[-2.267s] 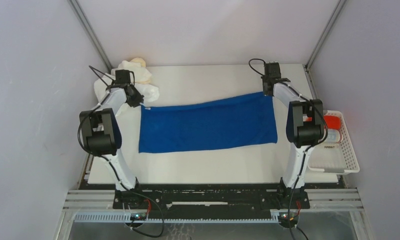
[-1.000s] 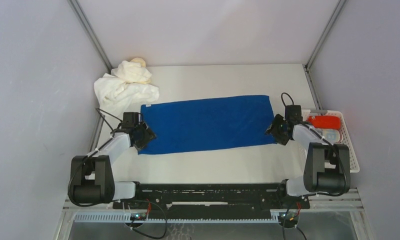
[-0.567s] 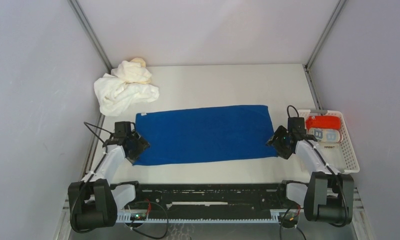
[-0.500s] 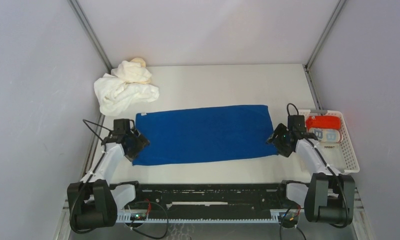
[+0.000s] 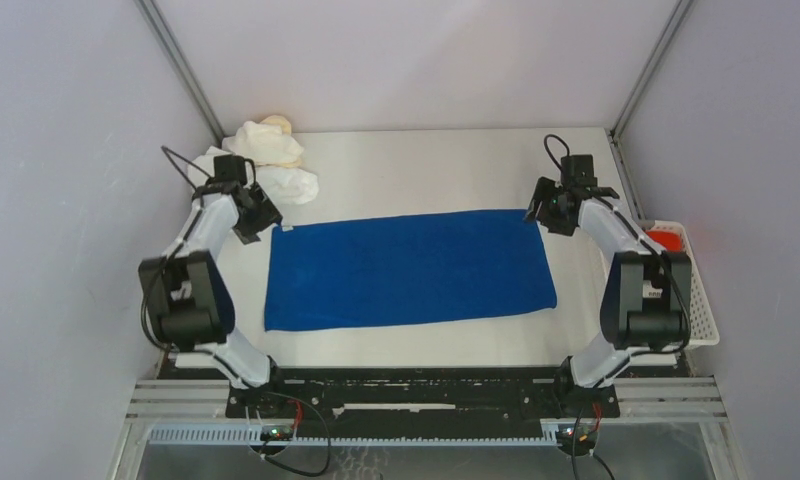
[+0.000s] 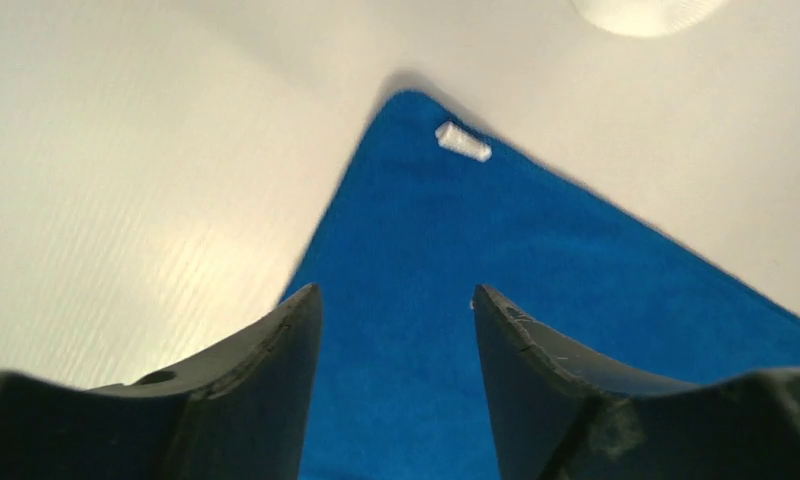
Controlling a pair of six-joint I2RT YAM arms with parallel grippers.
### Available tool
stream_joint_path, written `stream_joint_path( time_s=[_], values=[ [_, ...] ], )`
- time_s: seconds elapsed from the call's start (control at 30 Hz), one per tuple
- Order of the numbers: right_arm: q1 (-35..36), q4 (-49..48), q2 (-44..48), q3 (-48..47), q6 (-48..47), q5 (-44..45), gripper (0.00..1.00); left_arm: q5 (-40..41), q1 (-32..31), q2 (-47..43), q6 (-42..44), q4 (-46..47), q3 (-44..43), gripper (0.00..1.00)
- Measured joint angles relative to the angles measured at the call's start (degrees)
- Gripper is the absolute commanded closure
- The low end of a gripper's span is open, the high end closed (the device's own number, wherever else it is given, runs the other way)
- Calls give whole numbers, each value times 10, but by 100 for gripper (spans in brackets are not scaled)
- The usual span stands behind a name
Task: Roll the towels
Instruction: Fold the towel at the center of the board.
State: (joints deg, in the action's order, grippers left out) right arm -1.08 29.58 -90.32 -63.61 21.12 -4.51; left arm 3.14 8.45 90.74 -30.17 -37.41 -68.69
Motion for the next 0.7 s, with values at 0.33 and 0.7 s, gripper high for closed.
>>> stream_joint_path(
  time_s=[0.33,0.7],
  values=[
    [2,18,-122,-98,-54,30,40,25,2,228,63,-52,-188,45],
    [11,28,-170,-139,-86,62,41,27,3,316,85,-82,-250,51]
  ],
)
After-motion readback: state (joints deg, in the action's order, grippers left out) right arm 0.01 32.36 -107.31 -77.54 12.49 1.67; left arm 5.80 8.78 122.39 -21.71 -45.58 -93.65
